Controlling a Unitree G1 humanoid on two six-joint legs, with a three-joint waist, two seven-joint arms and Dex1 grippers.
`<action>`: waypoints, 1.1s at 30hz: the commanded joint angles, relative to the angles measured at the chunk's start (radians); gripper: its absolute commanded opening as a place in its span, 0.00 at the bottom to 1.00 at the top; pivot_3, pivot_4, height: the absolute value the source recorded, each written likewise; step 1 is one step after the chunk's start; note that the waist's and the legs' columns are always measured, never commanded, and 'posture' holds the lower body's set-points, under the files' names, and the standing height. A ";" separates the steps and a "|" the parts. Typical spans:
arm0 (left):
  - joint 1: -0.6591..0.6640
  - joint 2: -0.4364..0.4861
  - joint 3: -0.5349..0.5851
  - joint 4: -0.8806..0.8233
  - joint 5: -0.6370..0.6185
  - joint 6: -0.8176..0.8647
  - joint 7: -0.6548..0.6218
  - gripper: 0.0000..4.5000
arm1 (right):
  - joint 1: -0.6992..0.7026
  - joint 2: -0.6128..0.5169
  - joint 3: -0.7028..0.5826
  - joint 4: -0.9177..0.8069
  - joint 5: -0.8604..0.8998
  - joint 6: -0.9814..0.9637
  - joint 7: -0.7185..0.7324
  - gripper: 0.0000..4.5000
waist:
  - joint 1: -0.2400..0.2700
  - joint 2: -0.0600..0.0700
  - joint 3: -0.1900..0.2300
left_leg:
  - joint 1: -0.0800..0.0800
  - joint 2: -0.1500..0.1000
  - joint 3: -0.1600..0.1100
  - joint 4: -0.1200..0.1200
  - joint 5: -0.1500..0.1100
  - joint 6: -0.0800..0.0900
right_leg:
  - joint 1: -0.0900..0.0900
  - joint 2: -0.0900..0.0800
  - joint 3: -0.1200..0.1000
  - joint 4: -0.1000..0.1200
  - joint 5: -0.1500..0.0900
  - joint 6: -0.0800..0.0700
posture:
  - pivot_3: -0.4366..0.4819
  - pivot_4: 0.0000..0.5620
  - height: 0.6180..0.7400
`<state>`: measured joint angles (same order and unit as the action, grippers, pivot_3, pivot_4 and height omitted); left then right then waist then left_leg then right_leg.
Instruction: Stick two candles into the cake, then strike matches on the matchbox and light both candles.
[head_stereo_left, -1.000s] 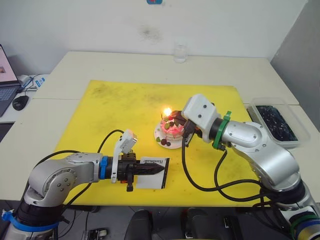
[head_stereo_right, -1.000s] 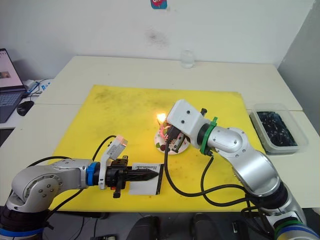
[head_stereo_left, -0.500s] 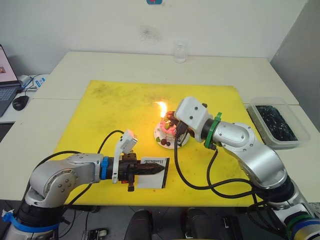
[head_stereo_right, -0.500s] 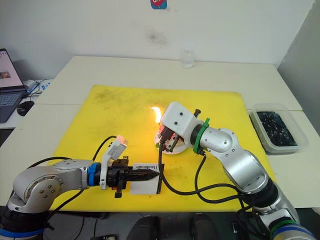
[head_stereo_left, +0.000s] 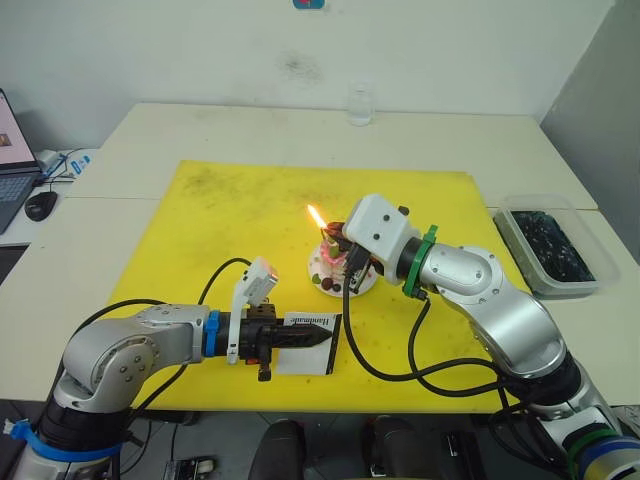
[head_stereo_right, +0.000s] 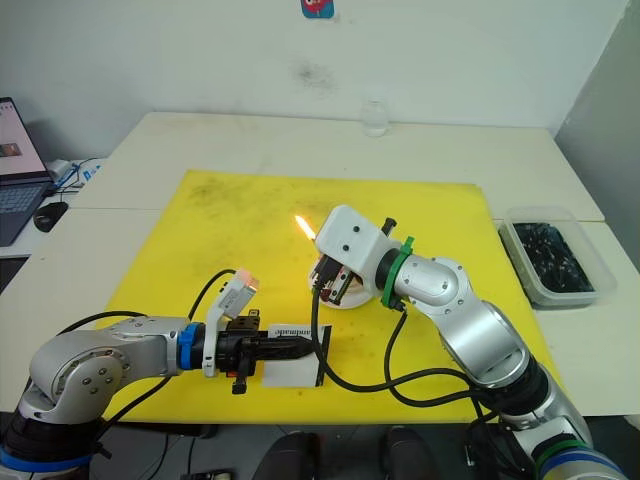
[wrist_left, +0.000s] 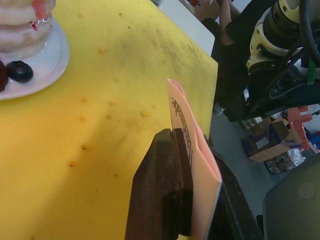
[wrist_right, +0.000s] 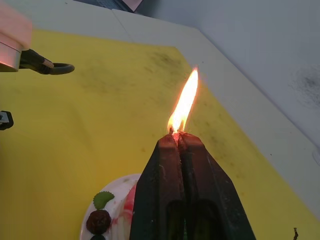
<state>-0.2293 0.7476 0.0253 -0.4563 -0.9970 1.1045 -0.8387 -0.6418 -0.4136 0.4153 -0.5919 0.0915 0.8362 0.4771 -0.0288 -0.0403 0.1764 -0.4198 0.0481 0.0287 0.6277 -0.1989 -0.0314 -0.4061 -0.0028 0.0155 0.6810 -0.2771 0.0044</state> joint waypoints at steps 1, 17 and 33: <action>-0.013 -0.003 -0.003 -0.013 0.001 -0.017 -0.005 0.00 | -0.010 0.004 -0.008 -0.025 -0.013 -0.016 0.003 0.00 | 0.000 0.000 0.000 | 0.000 0.000 0.000 0.000 0.000 0.000 | 0.000 0.000 0.000 0.000 0.000 0.000 | 0.48 0.27 1.00; -0.024 -0.011 -0.013 -0.010 0.006 -0.016 -0.004 0.00 | -0.005 -0.010 -0.014 -0.030 -0.014 -0.011 0.016 0.00 | 0.000 0.000 0.000 | 0.000 0.000 0.000 0.000 0.000 0.000 | 0.000 0.000 0.000 0.000 0.000 0.000 | 0.48 0.27 1.00; -0.021 -0.010 -0.014 -0.015 0.004 -0.013 -0.006 0.00 | -0.005 -0.007 -0.015 -0.024 -0.016 -0.011 0.013 0.00 | 0.000 0.000 0.000 | 0.000 0.000 0.000 0.000 0.000 0.000 | 0.000 0.000 0.000 0.000 0.000 0.000 | 0.48 0.27 1.00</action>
<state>-0.2421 0.7407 0.0062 -0.4560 -0.9848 1.1044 -0.8392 -0.6412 -0.4223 0.4152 -0.5919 0.0895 0.8366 0.4933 -0.0288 -0.0403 0.1764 -0.4198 0.0481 0.0288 0.6277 -0.1989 -0.0314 -0.4061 -0.0028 0.0155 0.6808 -0.2771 0.0044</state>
